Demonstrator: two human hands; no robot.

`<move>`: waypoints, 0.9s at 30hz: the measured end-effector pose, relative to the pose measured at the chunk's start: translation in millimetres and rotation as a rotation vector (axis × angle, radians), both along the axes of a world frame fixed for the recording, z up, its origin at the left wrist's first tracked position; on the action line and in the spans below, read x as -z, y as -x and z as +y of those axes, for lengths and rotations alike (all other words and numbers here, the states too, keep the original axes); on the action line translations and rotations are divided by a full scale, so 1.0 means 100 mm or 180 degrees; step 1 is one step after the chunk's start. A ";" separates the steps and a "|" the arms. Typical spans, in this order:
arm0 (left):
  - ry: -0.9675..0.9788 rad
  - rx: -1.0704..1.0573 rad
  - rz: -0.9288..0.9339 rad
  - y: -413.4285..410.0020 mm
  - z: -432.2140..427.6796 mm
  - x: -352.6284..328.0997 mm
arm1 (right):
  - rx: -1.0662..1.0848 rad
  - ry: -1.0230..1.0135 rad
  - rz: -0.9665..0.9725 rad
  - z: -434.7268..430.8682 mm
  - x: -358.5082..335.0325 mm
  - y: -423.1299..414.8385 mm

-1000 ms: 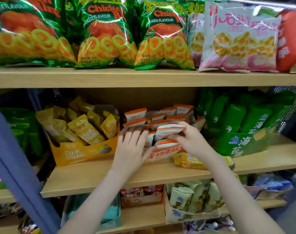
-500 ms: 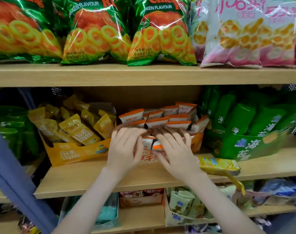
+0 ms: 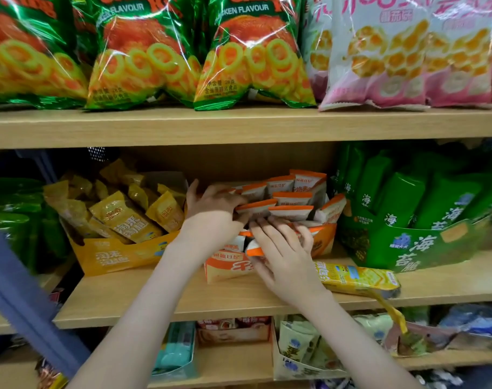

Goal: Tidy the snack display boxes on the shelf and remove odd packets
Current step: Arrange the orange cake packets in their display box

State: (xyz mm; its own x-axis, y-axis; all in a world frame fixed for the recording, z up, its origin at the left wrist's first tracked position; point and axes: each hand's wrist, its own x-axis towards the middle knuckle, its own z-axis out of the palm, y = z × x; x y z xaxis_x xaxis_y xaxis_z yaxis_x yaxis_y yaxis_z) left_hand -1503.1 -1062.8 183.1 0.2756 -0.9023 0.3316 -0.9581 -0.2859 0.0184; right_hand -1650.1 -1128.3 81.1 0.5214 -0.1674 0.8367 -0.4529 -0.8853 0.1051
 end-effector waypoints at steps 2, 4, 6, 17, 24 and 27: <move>-0.0013 -0.0135 -0.0029 0.04 -0.01 -0.03 | -0.0019 -0.0030 0.0010 0.00 0.01 0.00; -0.0131 -0.0254 -0.0113 0.10 -0.03 -0.08 | -0.0019 -0.0025 0.0018 0.00 0.02 0.00; -0.0038 -0.0234 -0.0252 0.14 -0.03 -0.06 | -0.0022 -0.0029 0.0026 -0.01 0.02 0.00; 0.3688 0.1242 0.0246 0.11 0.15 0.19 | -0.0077 -0.0081 0.0022 -0.03 -0.01 -0.01; 0.4780 0.1471 0.0305 0.13 0.48 0.05 | -0.0027 0.0026 0.0015 -0.05 0.02 -0.01; 0.5141 0.1125 0.0284 0.09 0.66 -0.01 | -0.0044 0.0019 -0.0023 -0.03 0.01 -0.01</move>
State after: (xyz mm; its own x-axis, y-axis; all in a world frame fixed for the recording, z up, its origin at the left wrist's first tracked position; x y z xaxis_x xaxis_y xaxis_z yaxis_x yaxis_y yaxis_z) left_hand -1512.1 -997.1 183.7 0.2133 0.3174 0.9240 -0.9470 0.2995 0.1158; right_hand -1649.2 -1131.1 80.5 0.5175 -0.1552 0.8415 -0.4414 -0.8909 0.1072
